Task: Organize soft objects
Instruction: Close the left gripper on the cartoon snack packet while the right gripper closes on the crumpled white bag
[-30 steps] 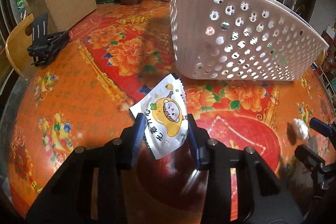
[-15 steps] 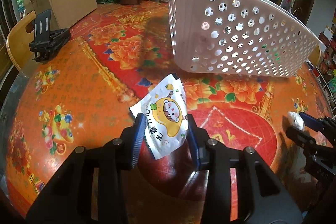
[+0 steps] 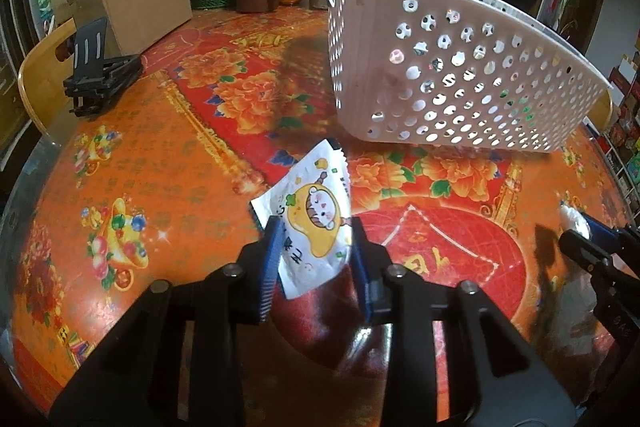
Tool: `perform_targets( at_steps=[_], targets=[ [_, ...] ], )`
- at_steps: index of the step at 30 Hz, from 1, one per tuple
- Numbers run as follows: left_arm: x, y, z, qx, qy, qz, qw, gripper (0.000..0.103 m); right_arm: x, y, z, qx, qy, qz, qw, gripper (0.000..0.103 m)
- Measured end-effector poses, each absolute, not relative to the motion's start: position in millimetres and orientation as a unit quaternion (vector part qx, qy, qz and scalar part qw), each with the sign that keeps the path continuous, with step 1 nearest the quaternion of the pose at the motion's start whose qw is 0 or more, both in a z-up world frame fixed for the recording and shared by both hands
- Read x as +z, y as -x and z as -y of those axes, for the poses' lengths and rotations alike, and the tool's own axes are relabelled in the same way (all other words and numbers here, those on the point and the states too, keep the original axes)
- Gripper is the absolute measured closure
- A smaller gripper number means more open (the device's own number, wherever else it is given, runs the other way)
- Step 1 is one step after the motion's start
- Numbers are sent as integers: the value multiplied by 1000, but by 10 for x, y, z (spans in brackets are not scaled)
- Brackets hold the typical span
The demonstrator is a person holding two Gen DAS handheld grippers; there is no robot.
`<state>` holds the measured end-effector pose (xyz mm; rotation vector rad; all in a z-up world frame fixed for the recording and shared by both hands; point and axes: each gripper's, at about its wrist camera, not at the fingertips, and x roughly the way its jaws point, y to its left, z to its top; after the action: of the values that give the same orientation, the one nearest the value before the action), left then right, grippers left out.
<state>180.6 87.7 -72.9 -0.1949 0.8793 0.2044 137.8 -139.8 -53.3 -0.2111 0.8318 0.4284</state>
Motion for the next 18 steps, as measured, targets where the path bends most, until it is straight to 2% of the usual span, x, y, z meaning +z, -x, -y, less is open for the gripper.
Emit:
perform_targets(
  at_steps=[12, 18],
  targets=[
    [-571, -1679, -872, 101, 80, -399, 908, 91, -362, -1320, 1458, 208, 100, -382, 895, 73],
    [-476, -1627, -807, 104, 67, -386, 914, 92, -335, -1315, 1486, 207, 96, -380, 896, 73]
  ],
)
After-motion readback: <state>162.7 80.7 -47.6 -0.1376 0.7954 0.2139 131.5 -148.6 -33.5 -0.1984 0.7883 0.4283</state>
